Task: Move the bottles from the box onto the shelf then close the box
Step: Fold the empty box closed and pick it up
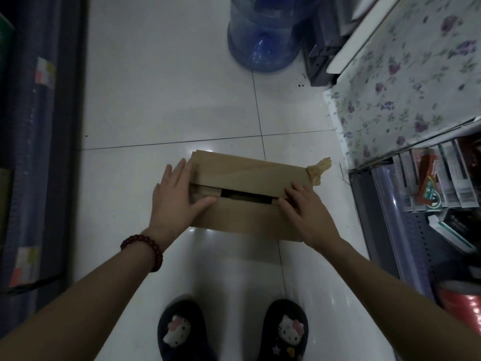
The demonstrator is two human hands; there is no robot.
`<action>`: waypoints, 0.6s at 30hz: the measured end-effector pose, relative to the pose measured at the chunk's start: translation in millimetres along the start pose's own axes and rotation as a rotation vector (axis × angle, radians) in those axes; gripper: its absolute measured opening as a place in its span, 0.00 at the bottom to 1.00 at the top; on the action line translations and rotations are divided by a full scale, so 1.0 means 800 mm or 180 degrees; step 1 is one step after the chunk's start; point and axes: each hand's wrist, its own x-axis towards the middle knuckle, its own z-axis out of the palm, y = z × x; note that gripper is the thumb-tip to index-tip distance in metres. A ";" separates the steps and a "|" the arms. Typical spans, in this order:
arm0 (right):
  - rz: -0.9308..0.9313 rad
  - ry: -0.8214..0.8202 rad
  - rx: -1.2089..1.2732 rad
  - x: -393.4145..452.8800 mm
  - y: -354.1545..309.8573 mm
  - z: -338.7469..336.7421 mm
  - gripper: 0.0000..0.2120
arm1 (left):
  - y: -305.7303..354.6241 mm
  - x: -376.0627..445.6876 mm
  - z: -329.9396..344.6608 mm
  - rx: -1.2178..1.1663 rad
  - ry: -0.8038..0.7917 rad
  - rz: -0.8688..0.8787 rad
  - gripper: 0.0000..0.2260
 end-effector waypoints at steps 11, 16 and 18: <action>0.0360 0.0798 -0.0239 0.012 0.028 0.068 0.30 | -0.001 0.037 0.043 -0.1016 -0.0329 -0.0566 0.33; 0.0493 0.0980 0.0834 0.013 0.027 0.080 0.25 | -0.005 0.044 0.053 -0.0891 -0.0269 -0.0565 0.32; 0.0471 0.1014 0.0940 0.014 0.026 0.073 0.25 | -0.002 0.047 0.051 -0.1067 -0.0196 -0.0586 0.32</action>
